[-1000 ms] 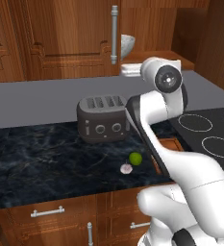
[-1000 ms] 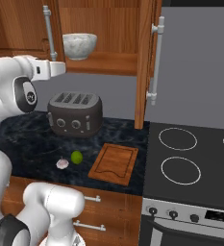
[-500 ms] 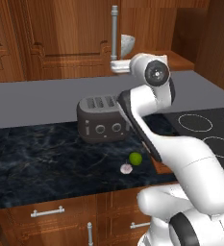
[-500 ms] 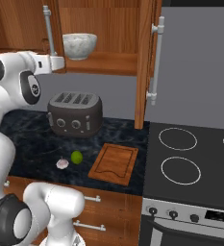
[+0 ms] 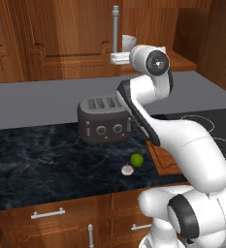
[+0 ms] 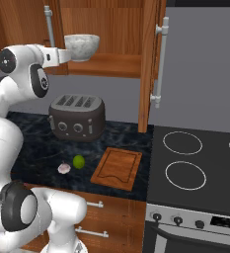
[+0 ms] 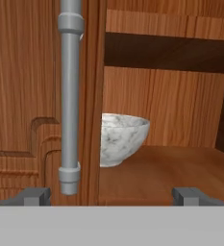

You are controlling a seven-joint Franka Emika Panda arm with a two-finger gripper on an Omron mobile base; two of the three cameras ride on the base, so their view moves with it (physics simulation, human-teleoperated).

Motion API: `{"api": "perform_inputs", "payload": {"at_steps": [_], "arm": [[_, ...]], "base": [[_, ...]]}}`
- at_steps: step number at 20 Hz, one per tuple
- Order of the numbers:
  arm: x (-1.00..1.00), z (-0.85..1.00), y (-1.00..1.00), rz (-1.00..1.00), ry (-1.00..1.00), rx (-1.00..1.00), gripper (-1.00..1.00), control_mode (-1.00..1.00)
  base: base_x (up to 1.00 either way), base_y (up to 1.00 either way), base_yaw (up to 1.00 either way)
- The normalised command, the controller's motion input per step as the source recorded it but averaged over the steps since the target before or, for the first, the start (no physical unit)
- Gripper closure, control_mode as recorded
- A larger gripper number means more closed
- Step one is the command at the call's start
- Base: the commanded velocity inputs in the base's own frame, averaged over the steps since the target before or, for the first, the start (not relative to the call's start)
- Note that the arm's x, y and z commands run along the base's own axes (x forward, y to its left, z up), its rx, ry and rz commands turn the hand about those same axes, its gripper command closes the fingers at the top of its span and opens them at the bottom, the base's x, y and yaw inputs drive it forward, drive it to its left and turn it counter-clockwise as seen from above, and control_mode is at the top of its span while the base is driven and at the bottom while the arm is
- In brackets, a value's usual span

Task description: Open the cabinet. Place the bowl and condiment on the counter. Then place the lime and garlic on the cutting board.

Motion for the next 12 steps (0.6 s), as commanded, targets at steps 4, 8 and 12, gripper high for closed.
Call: {"api": "perform_inputs", "payload": {"at_steps": [4, 8, 12], "arm": [[0.26, 0.00, 0.27, 0.00, 0.00, -0.01, -1.00, -1.00], [0.17, 0.00, 0.28, -0.01, 0.00, -0.02, -1.00, -1.00], [0.24, 0.02, 0.06, -0.01, 0.02, 0.00, -1.00, -1.00]], "base": [[0.00, 0.00, 0.00], [0.00, 0.00, 0.00], [0.00, 0.00, 0.00]]}}
